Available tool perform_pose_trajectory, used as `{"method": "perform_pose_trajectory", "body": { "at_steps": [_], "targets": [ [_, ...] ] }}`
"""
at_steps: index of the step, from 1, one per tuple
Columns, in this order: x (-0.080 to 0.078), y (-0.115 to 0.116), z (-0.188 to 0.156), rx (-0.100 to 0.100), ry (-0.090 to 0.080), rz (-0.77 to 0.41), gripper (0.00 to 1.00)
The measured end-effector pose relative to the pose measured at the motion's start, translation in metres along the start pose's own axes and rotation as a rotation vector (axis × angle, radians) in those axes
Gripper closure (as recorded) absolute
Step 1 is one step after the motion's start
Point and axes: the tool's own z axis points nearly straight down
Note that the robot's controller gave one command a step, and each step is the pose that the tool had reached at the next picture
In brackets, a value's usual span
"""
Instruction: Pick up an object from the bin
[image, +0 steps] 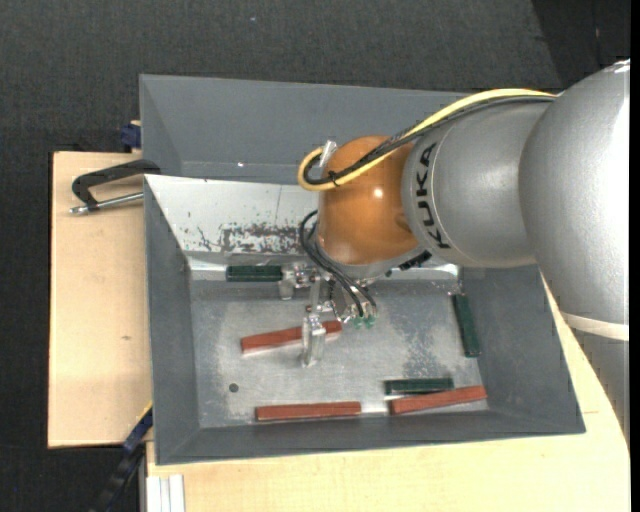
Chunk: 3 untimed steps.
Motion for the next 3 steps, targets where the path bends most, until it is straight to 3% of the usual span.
{"method": "perform_pose_trajectory", "body": {
  "at_steps": [1, 2, 3],
  "targets": [
    [-0.001, 0.001, -0.015, -0.001, -0.007, 0.074, 0.0],
    [0.008, 0.0, 0.02, -0.001, -0.001, 0.089, 0.0],
    [0.018, -0.002, 0.02, -0.001, -0.001, 0.148, 1.0]
  ]
}}
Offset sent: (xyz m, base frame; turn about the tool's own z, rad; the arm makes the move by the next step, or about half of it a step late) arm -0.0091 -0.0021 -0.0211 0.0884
